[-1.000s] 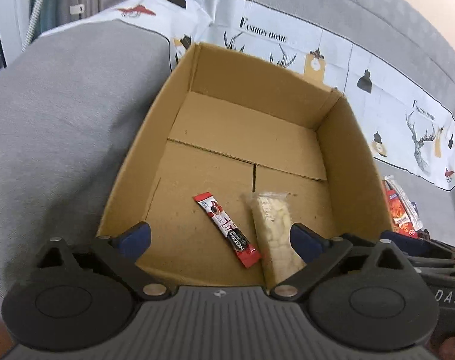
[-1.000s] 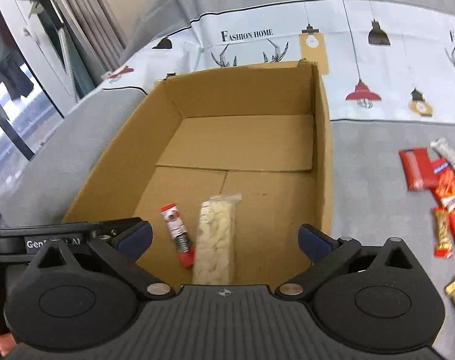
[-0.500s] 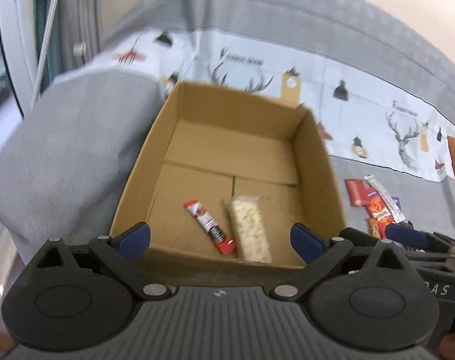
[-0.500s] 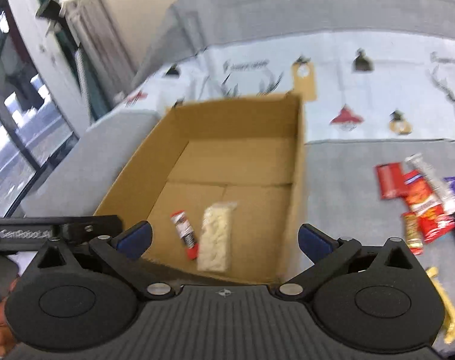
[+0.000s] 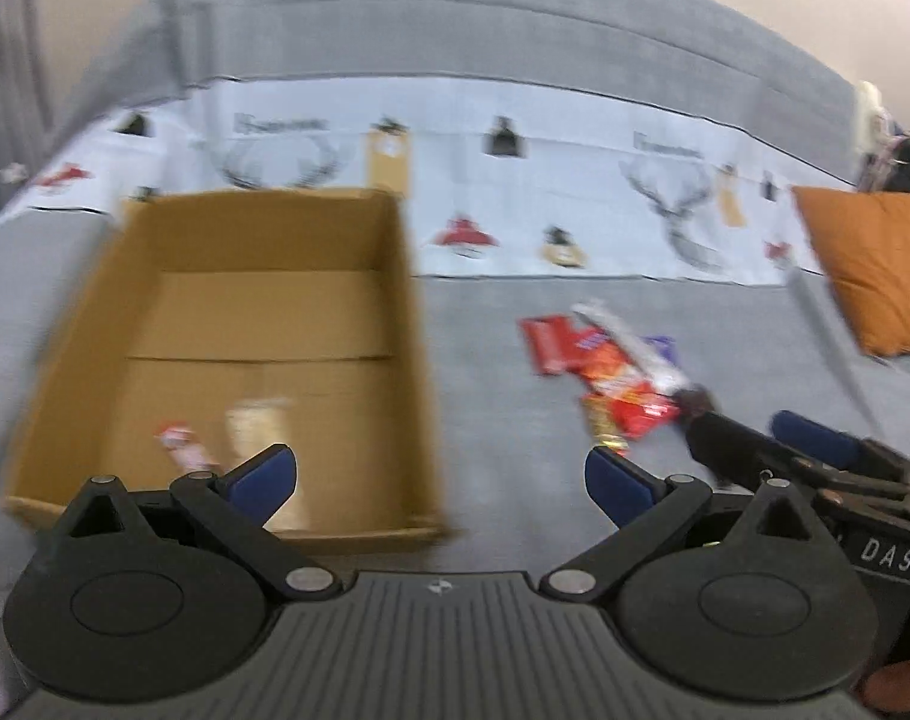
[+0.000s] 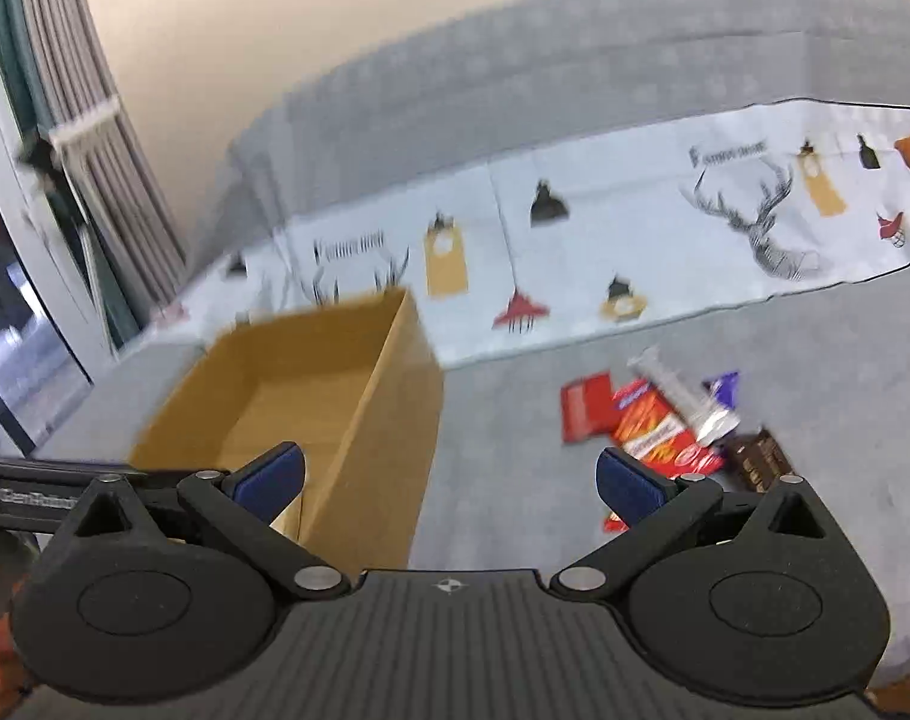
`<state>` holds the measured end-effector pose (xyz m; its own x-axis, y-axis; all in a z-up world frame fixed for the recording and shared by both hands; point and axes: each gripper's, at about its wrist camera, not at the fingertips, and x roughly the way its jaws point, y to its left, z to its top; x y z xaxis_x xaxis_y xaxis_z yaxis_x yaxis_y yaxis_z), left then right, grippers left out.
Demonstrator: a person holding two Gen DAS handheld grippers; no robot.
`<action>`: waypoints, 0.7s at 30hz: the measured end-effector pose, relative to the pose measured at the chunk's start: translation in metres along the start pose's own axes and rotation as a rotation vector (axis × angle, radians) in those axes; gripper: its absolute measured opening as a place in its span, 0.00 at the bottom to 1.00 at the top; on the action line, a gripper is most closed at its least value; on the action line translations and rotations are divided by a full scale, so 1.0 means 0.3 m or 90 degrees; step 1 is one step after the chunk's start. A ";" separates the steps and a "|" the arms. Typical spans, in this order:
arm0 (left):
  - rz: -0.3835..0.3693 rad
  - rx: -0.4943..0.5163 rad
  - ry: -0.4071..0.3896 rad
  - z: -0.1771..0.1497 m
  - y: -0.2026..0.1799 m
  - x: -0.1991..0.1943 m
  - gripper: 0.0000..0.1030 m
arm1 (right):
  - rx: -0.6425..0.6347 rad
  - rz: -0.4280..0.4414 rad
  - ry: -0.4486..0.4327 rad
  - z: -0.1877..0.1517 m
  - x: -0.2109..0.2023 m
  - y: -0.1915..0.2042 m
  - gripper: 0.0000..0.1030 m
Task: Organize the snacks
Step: 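Move both tools back over the remaining snack pile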
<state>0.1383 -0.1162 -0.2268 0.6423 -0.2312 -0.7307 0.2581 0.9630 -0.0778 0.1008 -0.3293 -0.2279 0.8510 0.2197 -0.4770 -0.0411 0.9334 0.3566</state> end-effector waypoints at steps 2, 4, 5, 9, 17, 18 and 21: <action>-0.021 -0.001 0.021 -0.003 -0.061 0.047 1.00 | 0.017 0.000 -0.003 -0.009 -0.012 -0.086 1.00; -0.043 -0.001 0.039 -0.010 -0.121 0.104 1.00 | 0.019 -0.006 -0.001 -0.023 -0.017 -0.170 1.00; -0.054 0.000 0.045 -0.014 -0.151 0.133 1.00 | 0.021 -0.012 -0.003 -0.029 -0.020 -0.215 1.00; -0.087 0.010 0.078 -0.044 -0.273 0.267 1.00 | 0.037 -0.015 -0.007 -0.043 -0.027 -0.377 1.00; -0.128 -0.006 0.208 -0.117 -0.423 0.571 0.95 | 0.025 -0.082 0.046 -0.067 0.066 -0.603 0.99; -0.130 -0.011 0.219 -0.122 -0.433 0.603 0.95 | 0.041 -0.085 0.058 -0.078 0.084 -0.634 0.99; -0.123 0.007 0.253 -0.130 -0.484 0.717 0.77 | 0.068 -0.111 0.087 -0.109 0.142 -0.695 0.98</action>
<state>0.2106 -0.3003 -0.3992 0.2548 -0.3337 -0.9076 0.3560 0.9050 -0.2329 0.1285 -0.5052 -0.3488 0.7611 0.1013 -0.6407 0.1623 0.9266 0.3392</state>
